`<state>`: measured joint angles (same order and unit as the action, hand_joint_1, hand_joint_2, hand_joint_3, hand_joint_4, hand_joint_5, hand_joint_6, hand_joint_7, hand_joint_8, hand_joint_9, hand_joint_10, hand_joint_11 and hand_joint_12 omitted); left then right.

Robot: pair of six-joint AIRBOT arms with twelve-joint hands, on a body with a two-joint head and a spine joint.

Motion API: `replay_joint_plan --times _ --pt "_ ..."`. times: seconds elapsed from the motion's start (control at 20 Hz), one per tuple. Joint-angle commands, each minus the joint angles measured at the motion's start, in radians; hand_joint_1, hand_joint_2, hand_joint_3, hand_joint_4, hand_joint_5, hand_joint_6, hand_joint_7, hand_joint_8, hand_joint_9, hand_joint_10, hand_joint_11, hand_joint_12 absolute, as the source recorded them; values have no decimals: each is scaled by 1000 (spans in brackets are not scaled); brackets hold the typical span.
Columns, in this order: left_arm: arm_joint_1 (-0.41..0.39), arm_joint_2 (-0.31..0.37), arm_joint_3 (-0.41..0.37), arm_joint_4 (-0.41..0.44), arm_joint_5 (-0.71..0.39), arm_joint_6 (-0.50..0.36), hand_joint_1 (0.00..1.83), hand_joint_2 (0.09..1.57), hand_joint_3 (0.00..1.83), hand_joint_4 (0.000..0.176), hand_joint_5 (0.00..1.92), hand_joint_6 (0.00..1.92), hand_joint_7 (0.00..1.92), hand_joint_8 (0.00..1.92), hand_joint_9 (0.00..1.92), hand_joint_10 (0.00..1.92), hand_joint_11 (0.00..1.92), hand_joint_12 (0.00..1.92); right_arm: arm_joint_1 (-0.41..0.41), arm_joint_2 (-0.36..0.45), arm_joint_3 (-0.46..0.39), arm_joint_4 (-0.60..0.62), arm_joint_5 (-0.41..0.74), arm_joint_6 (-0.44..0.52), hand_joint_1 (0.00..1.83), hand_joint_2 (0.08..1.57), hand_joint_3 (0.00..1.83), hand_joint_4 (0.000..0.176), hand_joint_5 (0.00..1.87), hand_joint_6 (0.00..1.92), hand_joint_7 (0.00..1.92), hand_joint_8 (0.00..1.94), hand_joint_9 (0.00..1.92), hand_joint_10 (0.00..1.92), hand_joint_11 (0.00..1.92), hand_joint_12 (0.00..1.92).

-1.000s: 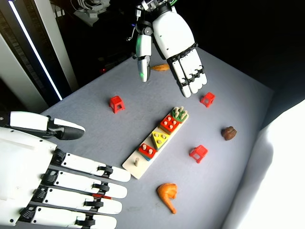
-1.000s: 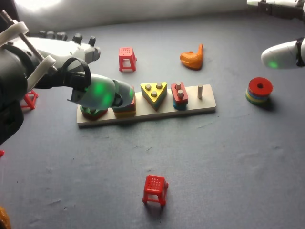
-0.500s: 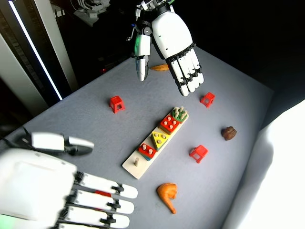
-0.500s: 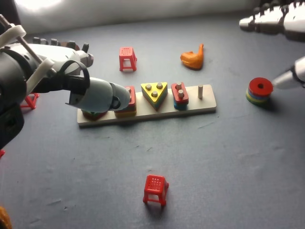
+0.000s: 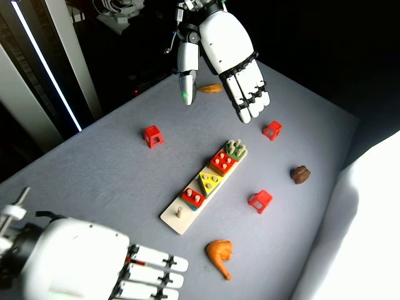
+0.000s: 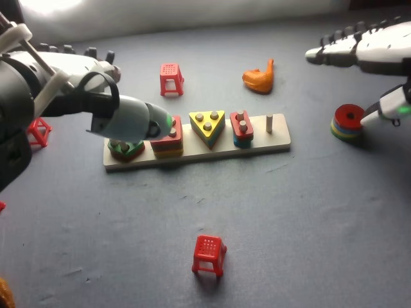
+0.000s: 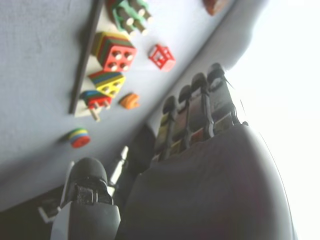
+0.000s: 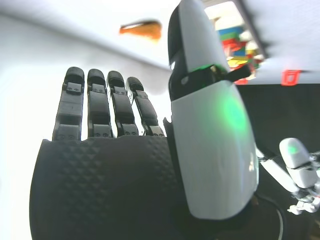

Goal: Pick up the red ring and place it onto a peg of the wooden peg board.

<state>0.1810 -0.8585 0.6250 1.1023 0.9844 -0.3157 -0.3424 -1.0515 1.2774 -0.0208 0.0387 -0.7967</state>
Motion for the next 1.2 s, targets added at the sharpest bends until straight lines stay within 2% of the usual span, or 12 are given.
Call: replay_joint_plan --times 0.0,0.15,0.4,0.8,0.95,1.0,1.15 --pt "-17 -5 6 91 -6 -1 0 1155 21 0 0 0 0 0 0 0 0 0 -1 -8 19 4 101 2 1320 1053 0 0 0 0 0 0 0 0 0 0" --pt "-18 -6 10 82 13 10 0 1144 13 0 0 0 0 0 0 0 0 0 -8 -36 48 11 87 3 1307 1071 0 0 0 0 0 0 0 0 2 1" --pt "-17 -6 10 33 37 34 0 1153 14 0 0 0 0 0 0 0 0 0 -27 -40 50 11 58 8 1244 1089 6 0 0 0 0 0 0 0 0 0" --pt "-6 -25 2 31 71 34 0 1152 10 0 0 0 0 0 0 0 0 0 -90 -45 57 10 101 -15 1251 1047 0 0 0 0 0 0 0 0 14 10" --pt "-7 -29 2 40 76 29 0 1154 10 0 0 0 0 0 0 0 0 0 -100 -77 90 10 102 -15 1208 1060 0 0 0 0 0 0 0 0 34 25" --pt "-9 -32 2 46 81 29 0 1150 7 0 0 0 0 0 0 0 0 0 -101 -89 105 10 106 -15 1257 1055 3 0 116 1 46 0 50 5 9 389" --pt "-10 -34 1 50 89 27 0 1148 5 0 0 0 0 0 0 0 0 0 -101 -94 111 10 115 -15 1272 1120 18 0 241 24 141 16 143 26 0 747"
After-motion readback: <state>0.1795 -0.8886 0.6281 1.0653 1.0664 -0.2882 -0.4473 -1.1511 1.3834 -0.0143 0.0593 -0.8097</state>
